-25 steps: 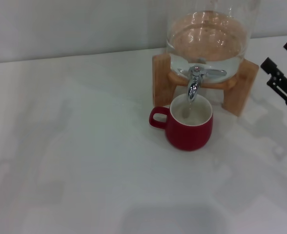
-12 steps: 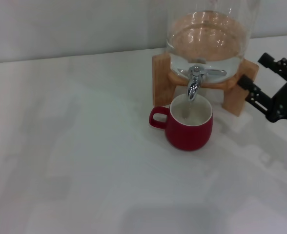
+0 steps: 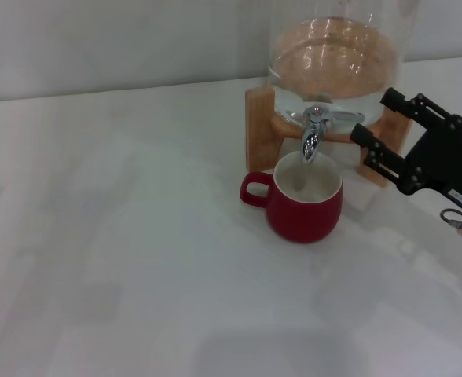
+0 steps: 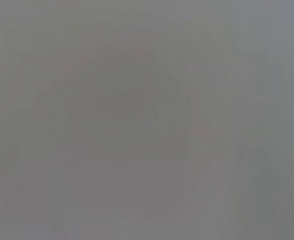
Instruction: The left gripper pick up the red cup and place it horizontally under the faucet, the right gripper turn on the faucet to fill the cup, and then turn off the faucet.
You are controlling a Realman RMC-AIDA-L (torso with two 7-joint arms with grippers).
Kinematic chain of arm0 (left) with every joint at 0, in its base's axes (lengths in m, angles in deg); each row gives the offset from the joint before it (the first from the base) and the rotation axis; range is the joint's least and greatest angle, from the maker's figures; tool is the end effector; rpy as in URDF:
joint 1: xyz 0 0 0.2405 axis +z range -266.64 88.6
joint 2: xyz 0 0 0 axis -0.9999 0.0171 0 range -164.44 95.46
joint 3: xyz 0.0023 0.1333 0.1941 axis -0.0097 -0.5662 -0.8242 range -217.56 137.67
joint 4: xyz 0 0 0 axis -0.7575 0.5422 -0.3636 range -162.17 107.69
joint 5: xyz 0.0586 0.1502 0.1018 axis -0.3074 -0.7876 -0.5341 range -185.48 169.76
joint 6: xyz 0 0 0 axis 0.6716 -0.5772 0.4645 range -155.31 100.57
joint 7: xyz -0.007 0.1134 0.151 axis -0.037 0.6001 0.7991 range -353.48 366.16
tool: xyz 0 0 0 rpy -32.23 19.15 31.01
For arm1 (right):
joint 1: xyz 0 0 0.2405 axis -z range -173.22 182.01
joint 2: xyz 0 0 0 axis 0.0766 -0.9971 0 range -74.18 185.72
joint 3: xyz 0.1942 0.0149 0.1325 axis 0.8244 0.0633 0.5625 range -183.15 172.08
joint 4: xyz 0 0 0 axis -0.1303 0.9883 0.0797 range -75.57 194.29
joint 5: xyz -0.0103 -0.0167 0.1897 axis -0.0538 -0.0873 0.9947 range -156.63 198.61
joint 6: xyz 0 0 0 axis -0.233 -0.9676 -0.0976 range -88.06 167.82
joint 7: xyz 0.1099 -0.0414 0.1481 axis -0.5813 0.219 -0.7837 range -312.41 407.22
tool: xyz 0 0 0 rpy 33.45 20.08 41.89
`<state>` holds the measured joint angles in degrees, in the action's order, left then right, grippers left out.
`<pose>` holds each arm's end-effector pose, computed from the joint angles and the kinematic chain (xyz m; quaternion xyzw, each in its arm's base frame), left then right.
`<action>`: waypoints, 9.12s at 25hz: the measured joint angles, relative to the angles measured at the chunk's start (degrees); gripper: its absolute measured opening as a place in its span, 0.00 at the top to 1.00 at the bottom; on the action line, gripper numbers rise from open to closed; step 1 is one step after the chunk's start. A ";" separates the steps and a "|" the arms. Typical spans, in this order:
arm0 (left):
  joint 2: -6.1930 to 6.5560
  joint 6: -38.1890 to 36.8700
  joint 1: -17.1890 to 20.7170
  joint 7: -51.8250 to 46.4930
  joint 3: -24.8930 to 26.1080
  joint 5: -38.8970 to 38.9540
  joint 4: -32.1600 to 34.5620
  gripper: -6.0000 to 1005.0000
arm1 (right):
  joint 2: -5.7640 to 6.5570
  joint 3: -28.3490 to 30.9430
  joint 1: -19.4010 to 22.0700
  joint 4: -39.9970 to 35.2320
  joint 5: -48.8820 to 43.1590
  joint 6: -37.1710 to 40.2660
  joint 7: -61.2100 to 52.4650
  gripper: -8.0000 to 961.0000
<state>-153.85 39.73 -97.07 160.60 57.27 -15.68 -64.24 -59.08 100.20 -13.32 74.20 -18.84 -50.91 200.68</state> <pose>-0.2608 0.3371 0.0845 -0.6438 -0.1687 -0.4271 0.6120 0.2373 0.3006 0.0213 -0.8010 0.0549 0.4147 0.4282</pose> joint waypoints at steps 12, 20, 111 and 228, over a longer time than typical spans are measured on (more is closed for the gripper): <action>0.00 1.34 0.31 -0.02 -0.45 0.01 0.00 0.15 | -0.10 -2.13 -1.76 -0.08 0.02 2.79 0.02 0.32; 0.00 2.06 0.28 -0.09 -0.46 0.00 -0.01 0.15 | -0.11 -2.48 -2.98 -0.10 0.03 5.08 0.15 0.32; 0.09 1.67 -0.51 -0.10 -0.40 0.01 -0.54 0.15 | 0.11 -4.06 -1.63 0.67 -2.26 4.04 0.25 0.34; 0.09 1.44 -1.31 0.25 -1.08 -0.79 -0.53 0.15 | 0.02 -2.69 -2.49 1.42 -1.52 5.98 0.32 0.36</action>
<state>-153.75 41.18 -98.37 160.85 56.20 -16.47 -64.77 -59.06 97.51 -15.81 75.63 -20.37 -44.93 201.00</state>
